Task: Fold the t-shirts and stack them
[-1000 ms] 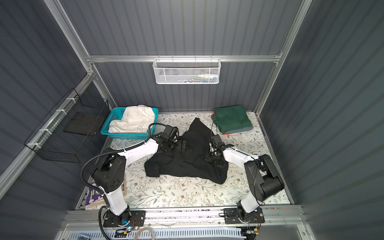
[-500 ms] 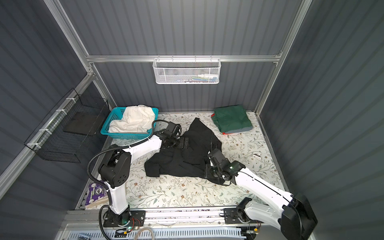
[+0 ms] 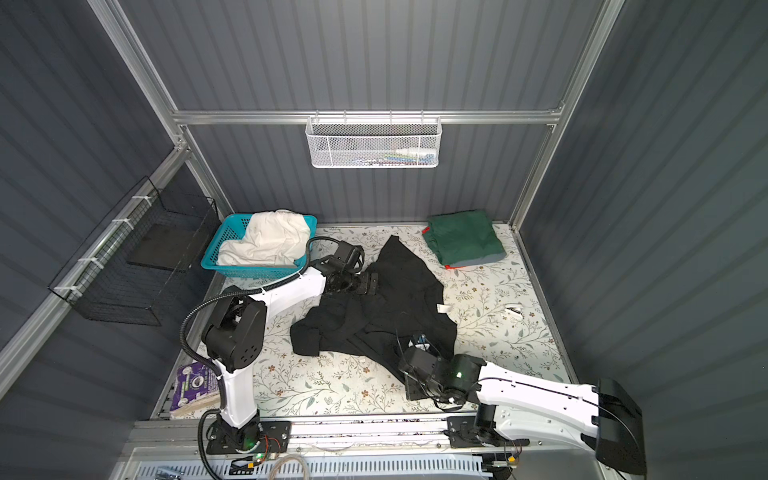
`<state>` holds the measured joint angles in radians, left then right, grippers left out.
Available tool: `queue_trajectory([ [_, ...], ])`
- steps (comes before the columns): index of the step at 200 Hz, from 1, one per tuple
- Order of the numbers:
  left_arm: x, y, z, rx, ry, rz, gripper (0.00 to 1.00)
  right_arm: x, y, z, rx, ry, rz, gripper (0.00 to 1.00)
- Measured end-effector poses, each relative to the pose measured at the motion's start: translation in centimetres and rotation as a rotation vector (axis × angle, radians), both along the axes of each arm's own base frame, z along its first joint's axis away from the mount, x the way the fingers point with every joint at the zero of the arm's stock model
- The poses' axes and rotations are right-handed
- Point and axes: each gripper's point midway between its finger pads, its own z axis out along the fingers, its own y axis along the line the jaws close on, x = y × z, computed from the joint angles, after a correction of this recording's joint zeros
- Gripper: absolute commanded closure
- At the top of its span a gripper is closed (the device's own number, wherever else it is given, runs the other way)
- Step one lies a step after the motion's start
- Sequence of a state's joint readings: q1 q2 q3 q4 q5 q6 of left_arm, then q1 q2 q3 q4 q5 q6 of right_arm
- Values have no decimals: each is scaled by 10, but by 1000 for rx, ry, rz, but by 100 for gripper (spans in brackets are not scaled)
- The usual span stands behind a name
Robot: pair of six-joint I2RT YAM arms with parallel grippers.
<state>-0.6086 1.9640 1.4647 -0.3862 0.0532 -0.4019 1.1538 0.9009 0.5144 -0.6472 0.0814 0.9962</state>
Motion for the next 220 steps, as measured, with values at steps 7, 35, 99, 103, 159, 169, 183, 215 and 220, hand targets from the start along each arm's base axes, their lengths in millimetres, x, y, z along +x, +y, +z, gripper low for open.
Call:
queue_trajectory([
  [7,1,1,1,2,0,0,0,-3,-5,-3,1,6,-4,54],
  [35,3,4,3,12,-6,-4,0,-3,-10,4,25,-19,-20,37],
  [99,-7,-7,17,-18,-25,-83,3,83,-36,100,207,-257,-326,36],
  [103,-9,-10,19,-21,-30,-97,3,90,-41,104,211,-265,-356,36],
  [159,-32,-46,7,45,-6,-238,19,132,-81,110,141,-236,-524,36],
  [169,-36,-49,-2,68,7,-254,20,135,-84,104,131,-211,-537,35],
  [183,-41,-49,-15,101,31,-264,21,139,-87,98,127,-182,-546,35],
  [215,-48,-46,-39,171,74,-268,27,148,-90,91,167,-159,-567,35],
  [220,-49,-45,-42,180,79,-266,27,149,-92,91,170,-156,-572,36],
])
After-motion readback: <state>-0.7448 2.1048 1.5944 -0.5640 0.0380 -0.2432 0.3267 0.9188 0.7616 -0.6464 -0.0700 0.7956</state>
